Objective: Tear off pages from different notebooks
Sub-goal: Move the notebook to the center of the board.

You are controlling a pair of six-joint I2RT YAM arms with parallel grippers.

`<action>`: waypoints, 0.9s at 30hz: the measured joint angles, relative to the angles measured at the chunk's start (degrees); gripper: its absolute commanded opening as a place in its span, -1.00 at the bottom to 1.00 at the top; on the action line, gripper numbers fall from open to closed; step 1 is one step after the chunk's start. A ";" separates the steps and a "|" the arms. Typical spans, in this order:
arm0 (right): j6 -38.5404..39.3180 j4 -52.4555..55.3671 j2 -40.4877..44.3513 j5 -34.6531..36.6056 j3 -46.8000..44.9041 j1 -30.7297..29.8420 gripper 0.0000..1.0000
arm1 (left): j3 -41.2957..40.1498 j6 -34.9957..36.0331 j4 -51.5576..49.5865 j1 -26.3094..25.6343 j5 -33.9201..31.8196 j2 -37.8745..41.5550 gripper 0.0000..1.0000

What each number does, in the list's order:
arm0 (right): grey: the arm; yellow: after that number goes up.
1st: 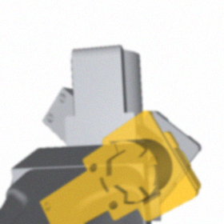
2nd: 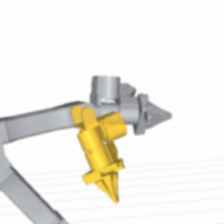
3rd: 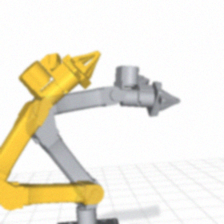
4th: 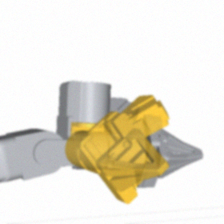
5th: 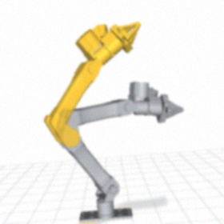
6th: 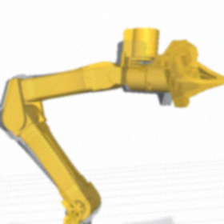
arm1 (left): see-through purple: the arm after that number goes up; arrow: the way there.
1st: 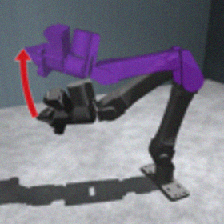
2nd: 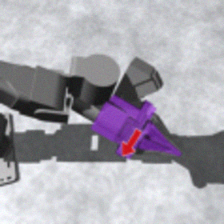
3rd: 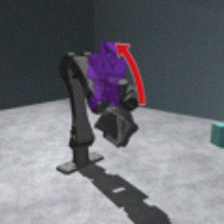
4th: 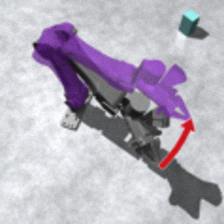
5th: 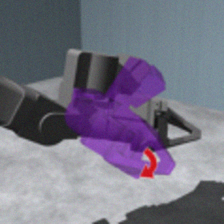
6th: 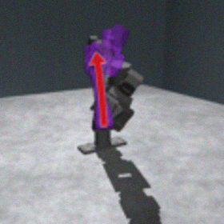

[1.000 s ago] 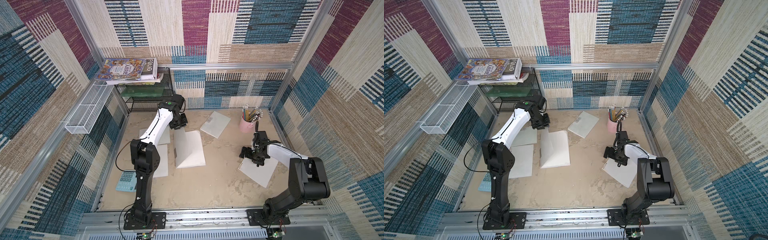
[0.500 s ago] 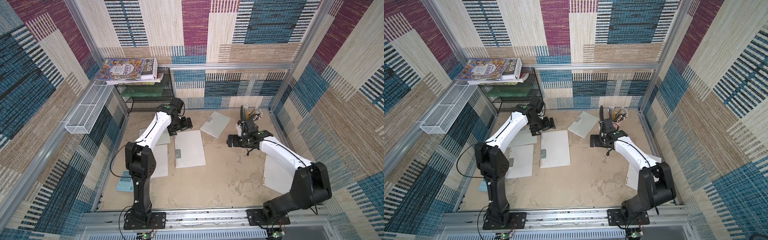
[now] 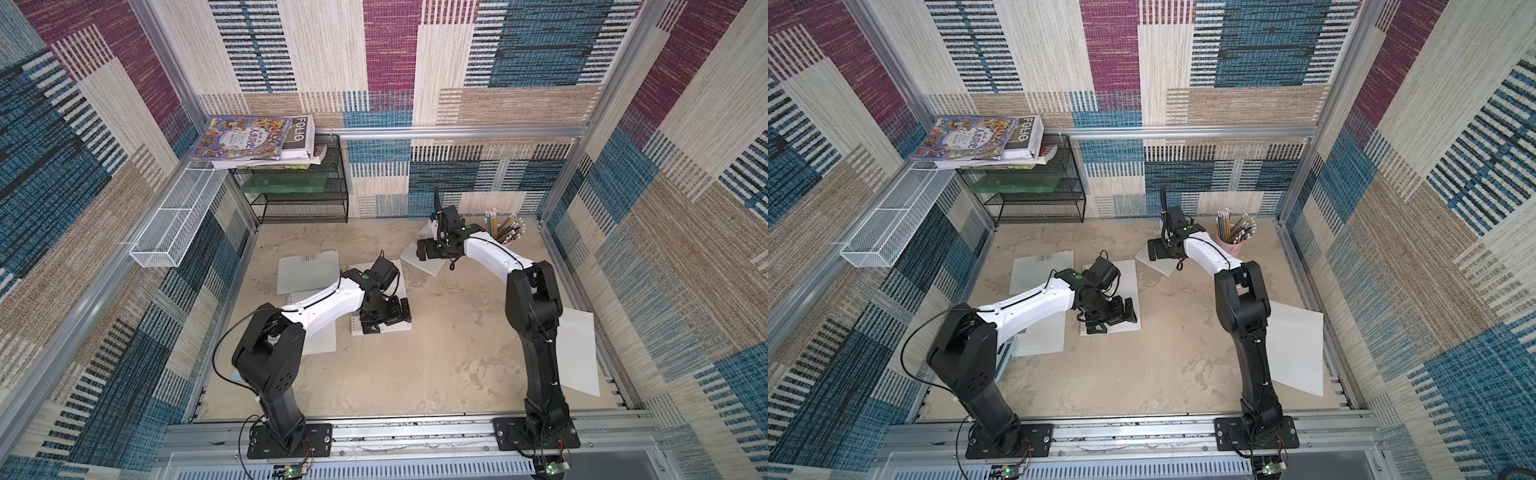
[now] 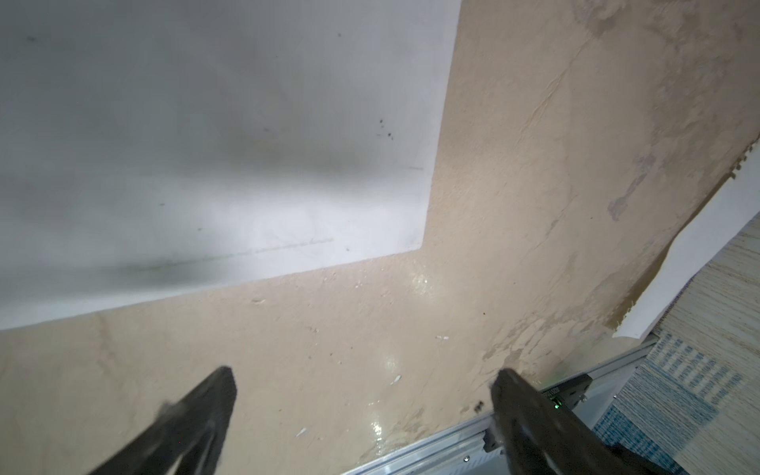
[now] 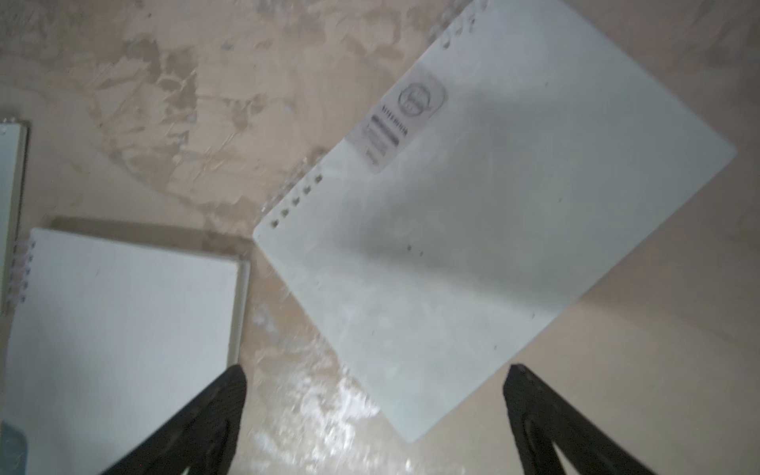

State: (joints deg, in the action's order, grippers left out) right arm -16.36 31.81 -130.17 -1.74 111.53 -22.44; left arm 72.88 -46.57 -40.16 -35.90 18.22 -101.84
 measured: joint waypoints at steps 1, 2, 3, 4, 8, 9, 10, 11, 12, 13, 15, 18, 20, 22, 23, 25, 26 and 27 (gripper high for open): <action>0.44 1.11 -2.47 0.55 3.82 0.20 0.98 | 0.20 -0.50 1.07 -0.17 0.48 -1.31 0.99; 1.03 1.97 -5.40 1.18 8.22 0.24 0.98 | 0.44 -0.98 2.05 -0.22 1.05 -2.67 0.99; 1.49 2.75 -7.76 1.53 12.15 0.20 0.98 | 0.76 -1.01 2.86 -0.22 1.20 -4.22 0.99; 2.08 3.52 -10.19 1.68 15.72 0.11 0.98 | 1.25 -1.05 3.02 -0.22 1.27 -5.31 0.99; 4.02 6.05 -17.84 2.14 26.23 0.00 0.98 | 4.04 -1.33 2.80 0.20 1.57 -9.25 0.99; 4.39 6.51 -18.73 2.14 26.82 0.04 0.98 | 4.39 -0.98 2.93 0.57 1.33 -9.97 0.99; 4.63 6.86 -19.21 2.14 26.97 0.11 0.98 | 4.85 -1.07 2.99 1.16 1.84 -10.51 0.99; 4.76 7.21 -19.69 2.14 26.99 0.22 0.98 | 5.29 -0.96 3.06 1.90 1.46 -10.91 0.99; 4.85 7.69 -20.00 2.16 26.93 0.26 0.99 | 5.79 -0.92 2.99 2.67 1.53 -11.37 0.99; 4.90 7.93 -20.15 2.12 26.73 0.26 1.00 | 6.23 -0.74 2.91 3.19 1.51 -11.72 0.99; 5.11 8.00 -20.02 2.14 25.88 0.28 0.99 | 7.93 -0.28 2.49 4.50 1.51 -12.94 0.99; 5.68 6.80 -18.88 2.93 23.04 -0.13 0.91 | 12.52 1.53 0.98 6.25 1.44 -16.00 0.99; 6.12 4.90 -17.31 3.67 19.47 -0.63 0.84 | 16.52 3.10 0.07 7.43 1.33 -18.47 0.99; 6.69 2.38 -14.93 4.63 14.51 -1.20 0.80 | 20.04 4.63 -0.70 8.63 1.27 -20.57 0.99; 6.95 0.83 -13.33 5.07 11.30 -1.55 0.79 | 22.16 5.40 -1.11 9.42 1.16 -21.88 0.99; 7.06 -2.29 -10.10 5.68 4.92 -2.32 0.77 | 26.53 6.95 -2.32 10.95 0.98 -24.39 0.99; 7.04 -3.72 -8.68 5.79 1.97 -2.51 0.75 | 28.46 7.69 -2.75 11.63 0.94 -25.53 0.99; 7.02 -4.94 -7.56 5.79 -0.44 -2.67 0.74 | 30.27 8.35 -3.21 12.31 0.72 -26.60 0.99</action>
State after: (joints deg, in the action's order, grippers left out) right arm -9.34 26.87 -137.73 4.05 111.09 -25.10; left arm 103.15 -38.22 -43.38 -23.59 18.94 -128.44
